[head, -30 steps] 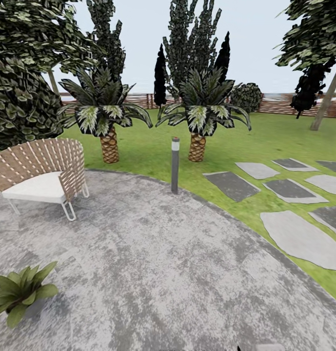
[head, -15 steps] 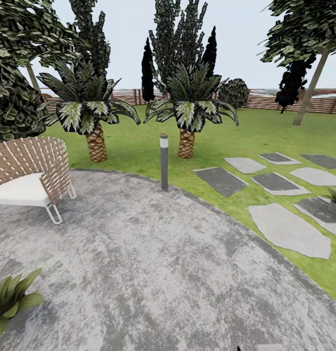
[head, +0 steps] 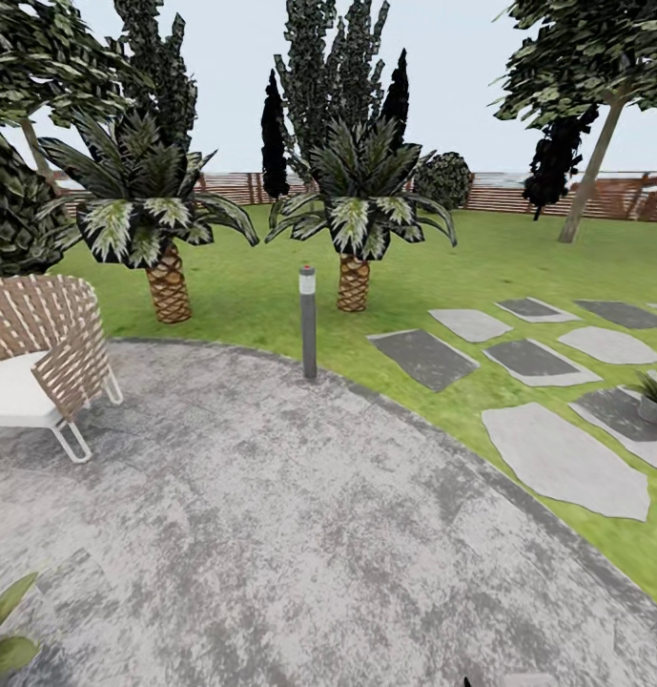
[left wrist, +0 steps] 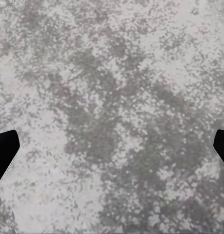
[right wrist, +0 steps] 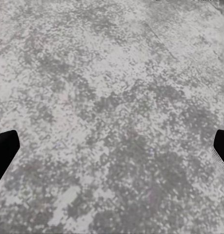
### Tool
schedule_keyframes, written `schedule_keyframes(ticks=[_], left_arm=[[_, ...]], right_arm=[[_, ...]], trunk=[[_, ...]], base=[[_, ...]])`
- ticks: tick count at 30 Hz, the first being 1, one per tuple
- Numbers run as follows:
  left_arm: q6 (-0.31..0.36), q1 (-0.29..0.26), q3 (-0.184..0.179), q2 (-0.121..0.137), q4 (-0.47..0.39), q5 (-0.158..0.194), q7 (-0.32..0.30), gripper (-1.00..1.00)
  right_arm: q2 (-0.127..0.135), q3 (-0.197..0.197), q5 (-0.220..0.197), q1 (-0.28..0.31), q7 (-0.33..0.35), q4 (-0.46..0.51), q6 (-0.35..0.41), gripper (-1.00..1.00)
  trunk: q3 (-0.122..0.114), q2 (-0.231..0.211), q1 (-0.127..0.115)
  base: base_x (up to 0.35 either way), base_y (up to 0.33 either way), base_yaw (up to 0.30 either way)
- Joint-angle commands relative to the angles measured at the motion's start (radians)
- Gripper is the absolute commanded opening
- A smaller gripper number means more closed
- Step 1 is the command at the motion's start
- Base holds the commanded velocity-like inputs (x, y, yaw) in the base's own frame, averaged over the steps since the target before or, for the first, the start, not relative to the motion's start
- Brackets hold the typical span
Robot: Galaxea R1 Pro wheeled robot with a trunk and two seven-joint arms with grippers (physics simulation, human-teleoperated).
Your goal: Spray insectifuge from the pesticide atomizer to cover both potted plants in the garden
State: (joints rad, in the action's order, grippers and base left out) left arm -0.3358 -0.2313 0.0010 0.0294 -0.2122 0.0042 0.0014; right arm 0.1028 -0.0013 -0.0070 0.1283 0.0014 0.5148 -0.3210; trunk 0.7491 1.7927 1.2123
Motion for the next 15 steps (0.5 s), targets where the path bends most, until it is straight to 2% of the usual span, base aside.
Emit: schedule_keyframes(ticks=[1, 11, 15], left_arm=[[-0.003, 0.0, 0.0, 0.0, 0.001, 0.0, 0.0, 1.0], [-0.003, 0.0, 0.0, 0.001, 0.001, 0.0, 0.0, 1.0], [-0.003, 0.0, 0.0, 0.001, 0.001, 0.0, 0.0, 1.0]], right_arm=[[0.0, 0.0, -0.001, 0.001, 0.0, -0.001, -0.003, 1.0], [0.0, 0.0, -0.001, 0.001, 0.0, -0.001, -0.003, 1.0], [0.0, 0.0, -0.001, 0.001, 0.0, -0.001, -0.003, 1.0]], trunk=[[0.001, 0.0, 0.0], [0.001, 0.0, 0.0], [0.001, 0.0, 0.0]], base=[[0.339, 0.0, -0.251], [0.339, 0.0, -0.264], [0.338, 0.099, -0.267]])
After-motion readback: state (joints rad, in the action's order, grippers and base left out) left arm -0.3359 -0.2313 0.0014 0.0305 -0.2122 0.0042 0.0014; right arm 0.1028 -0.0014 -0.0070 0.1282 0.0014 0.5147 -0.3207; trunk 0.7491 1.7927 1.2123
